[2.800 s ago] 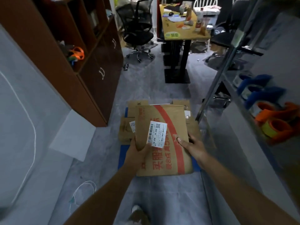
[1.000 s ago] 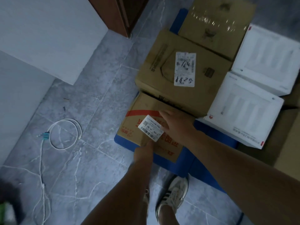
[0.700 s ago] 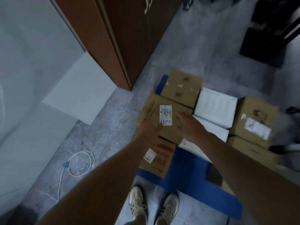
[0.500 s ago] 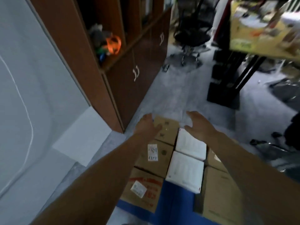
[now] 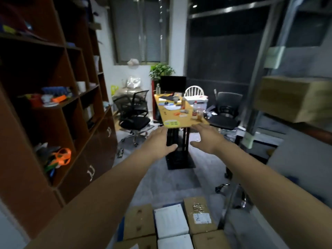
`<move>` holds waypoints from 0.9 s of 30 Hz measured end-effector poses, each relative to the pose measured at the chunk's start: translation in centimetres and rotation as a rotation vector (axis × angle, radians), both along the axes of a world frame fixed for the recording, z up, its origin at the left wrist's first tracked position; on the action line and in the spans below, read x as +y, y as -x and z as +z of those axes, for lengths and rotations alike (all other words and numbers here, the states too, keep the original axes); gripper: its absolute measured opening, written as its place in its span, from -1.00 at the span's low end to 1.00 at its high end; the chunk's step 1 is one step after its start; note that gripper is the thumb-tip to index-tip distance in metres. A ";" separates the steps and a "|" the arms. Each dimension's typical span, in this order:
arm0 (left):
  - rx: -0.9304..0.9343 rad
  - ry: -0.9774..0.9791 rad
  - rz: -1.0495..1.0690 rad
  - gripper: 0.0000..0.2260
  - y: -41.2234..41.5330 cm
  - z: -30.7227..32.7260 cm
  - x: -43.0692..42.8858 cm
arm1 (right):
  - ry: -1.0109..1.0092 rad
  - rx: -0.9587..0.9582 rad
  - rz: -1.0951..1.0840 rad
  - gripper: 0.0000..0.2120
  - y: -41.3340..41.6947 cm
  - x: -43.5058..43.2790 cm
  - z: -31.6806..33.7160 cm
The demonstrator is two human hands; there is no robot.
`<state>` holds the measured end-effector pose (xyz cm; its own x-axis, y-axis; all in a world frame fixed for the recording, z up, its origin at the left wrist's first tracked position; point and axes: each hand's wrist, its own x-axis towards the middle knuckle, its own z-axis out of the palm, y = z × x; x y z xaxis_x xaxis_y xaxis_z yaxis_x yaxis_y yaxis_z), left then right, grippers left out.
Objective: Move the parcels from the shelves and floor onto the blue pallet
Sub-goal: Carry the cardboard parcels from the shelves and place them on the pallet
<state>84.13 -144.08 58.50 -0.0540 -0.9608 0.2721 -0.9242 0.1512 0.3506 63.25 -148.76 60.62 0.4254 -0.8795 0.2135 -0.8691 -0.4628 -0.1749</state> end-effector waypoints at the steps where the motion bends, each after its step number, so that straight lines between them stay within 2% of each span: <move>1: -0.006 0.014 -0.056 -0.27 0.8 0.6 0.0 | 0.021 -0.007 -0.049 -0.28 0.9 1.1 0.6; 7: -0.047 -0.008 -0.429 -0.23 7.6 2.3 2.6 | 0.017 -0.060 -0.377 -0.33 7.1 11.6 1.3; 13: -0.043 0.026 -0.795 -0.22 20.3 3.0 10.0 | 0.021 -0.022 -0.762 -0.27 16.9 27.9 0.7; 17: -0.015 -0.012 -1.037 -0.23 29.3 1.2 19.6 | 0.048 -0.007 -1.071 -0.23 22.2 41.8 0.1; 20: -0.063 -0.054 -1.213 -0.20 35.2 -0.7 28.5 | 0.048 0.004 -1.224 -0.27 25.0 52.4 -0.1; 27: -0.068 -0.080 -1.647 -0.23 46.3 0.3 52.6 | 0.005 -0.072 -1.581 -0.29 28.2 77.9 -0.7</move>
<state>37.79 -91.50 58.83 -0.9749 0.1274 0.1824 0.1885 0.9085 0.3730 35.05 -70.84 59.97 -0.8926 -0.4059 0.1964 -0.4448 0.8639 -0.2363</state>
